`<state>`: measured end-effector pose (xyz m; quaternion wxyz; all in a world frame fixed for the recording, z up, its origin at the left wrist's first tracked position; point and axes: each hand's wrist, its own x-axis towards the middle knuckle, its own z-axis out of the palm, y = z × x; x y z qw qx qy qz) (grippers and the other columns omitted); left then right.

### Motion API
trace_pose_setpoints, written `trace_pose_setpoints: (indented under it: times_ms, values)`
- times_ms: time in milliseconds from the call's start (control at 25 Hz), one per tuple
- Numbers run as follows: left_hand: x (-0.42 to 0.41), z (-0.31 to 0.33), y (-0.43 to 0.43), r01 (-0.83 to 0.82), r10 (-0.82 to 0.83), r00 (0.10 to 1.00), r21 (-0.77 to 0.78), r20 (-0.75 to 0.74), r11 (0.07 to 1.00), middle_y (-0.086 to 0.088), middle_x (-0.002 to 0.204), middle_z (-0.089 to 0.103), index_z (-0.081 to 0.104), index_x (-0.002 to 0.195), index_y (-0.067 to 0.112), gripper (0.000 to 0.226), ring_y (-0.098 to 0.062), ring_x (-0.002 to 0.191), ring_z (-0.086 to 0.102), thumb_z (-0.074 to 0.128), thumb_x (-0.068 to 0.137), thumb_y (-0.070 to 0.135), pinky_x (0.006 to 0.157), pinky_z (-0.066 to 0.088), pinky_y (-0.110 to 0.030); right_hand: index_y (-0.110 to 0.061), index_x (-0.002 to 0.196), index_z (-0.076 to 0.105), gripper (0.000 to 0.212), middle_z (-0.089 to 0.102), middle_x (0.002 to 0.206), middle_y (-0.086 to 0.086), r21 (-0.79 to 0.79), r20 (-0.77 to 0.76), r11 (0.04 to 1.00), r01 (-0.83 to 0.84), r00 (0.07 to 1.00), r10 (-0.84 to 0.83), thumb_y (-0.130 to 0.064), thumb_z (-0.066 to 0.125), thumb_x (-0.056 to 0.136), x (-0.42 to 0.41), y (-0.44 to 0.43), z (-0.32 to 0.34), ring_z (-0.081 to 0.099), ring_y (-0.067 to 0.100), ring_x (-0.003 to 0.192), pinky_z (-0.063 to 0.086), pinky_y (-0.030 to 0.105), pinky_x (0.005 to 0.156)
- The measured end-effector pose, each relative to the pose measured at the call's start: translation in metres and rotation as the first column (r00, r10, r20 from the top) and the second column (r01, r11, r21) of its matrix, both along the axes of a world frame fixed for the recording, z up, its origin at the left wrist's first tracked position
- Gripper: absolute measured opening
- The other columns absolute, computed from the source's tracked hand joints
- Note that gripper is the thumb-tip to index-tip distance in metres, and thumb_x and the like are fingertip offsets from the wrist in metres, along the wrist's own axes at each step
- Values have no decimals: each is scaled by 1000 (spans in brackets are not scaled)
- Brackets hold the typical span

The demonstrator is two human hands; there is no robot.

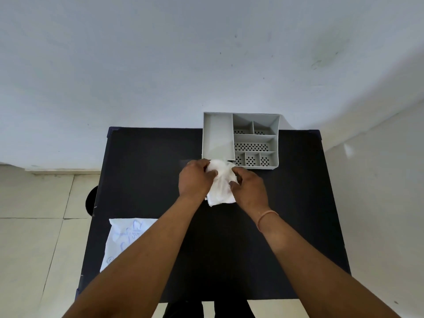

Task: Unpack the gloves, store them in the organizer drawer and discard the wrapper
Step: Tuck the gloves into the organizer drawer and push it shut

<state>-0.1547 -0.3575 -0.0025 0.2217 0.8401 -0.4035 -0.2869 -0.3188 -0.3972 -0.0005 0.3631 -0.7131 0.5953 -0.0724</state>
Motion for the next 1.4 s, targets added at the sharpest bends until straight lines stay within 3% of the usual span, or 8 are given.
trace_pose_setpoints:
  times_ms: [200, 400, 640, 800, 920, 1040, 1160, 1400]
  values:
    - [-6, -25, -4, 94, -89, 972, -13, 215, 995, -13, 119, 63, 68, 122, 12, 34, -36, 96, 71, 73, 95, 32, 78, 53, -40, -27, 139, 62, 41, 59, 129, 9, -121, -172, 991, -52, 985, 31, -28, 61, 99, 16, -5, -27, 66, 30, 109, 55, 39, 87]
    - [-7, -42, 7, -9, 35, 980, -133, 197, 991, -16, 107, 66, 61, 109, 5, 39, -41, 78, 69, 79, 92, 36, 71, 57, -50, -25, 134, 58, 37, 56, 116, 9, -230, -203, 973, -37, 979, -10, -30, 61, 97, 17, 12, -36, 62, 27, 102, 57, 38, 75]
    - [-3, -42, -2, 183, -188, 916, 48, 354, 982, -16, 112, 62, 79, 105, 15, 29, -39, 76, 72, 64, 103, 40, 62, 57, -43, -33, 130, 64, 36, 42, 159, 10, -268, -338, 923, -276, 924, 179, -38, 57, 95, 12, 30, -33, 45, 30, 138, 50, 49, 99]
    - [3, -37, 1, 199, -197, 910, 31, 365, 979, -13, 110, 58, 80, 112, 19, 22, -33, 75, 70, 63, 101, 27, 60, 58, -41, -36, 131, 64, 36, 17, 174, 9, -41, -295, 977, -210, 937, 189, -43, 58, 97, 12, 23, -29, 32, 33, 152, 40, 54, 114]
    - [5, -27, 13, 265, -207, 893, -95, 399, 960, -14, 108, 58, 77, 123, 20, 28, -32, 75, 70, 70, 96, 20, 60, 64, -45, -27, 117, 71, 29, 28, 171, 8, -190, -140, 980, -61, 990, 35, -39, 55, 96, 11, 10, -17, 38, 30, 150, 45, 52, 111]
    - [-2, -16, 10, 376, -413, 844, 172, 344, 911, -14, 132, 54, 47, 156, 31, 63, -34, 103, 71, 69, 97, 43, 77, 63, -45, -28, 133, 58, 38, 36, 165, 11, -299, -189, 952, -68, 982, 11, -36, 54, 96, 16, -3, -14, 45, 32, 145, 50, 52, 103]
    - [-6, -13, 2, 369, -490, 815, 376, 309, 850, -14, 145, 51, 25, 166, 36, 81, -37, 122, 67, 64, 97, 56, 87, 59, -46, -34, 148, 34, 60, 35, 161, 15, -151, -328, 958, -243, 927, 183, -33, 61, 95, 19, -10, -16, 51, 35, 138, 52, 54, 99]
    - [-5, -15, 2, 353, -473, 841, 398, 262, 847, -15, 136, 63, 22, 167, 36, 83, -38, 120, 69, 65, 98, 52, 90, 59, -47, -28, 130, 60, 33, 43, 155, 9, -319, -282, 923, -216, 951, 125, -36, 52, 99, 15, -14, -9, 57, 30, 131, 56, 51, 94]
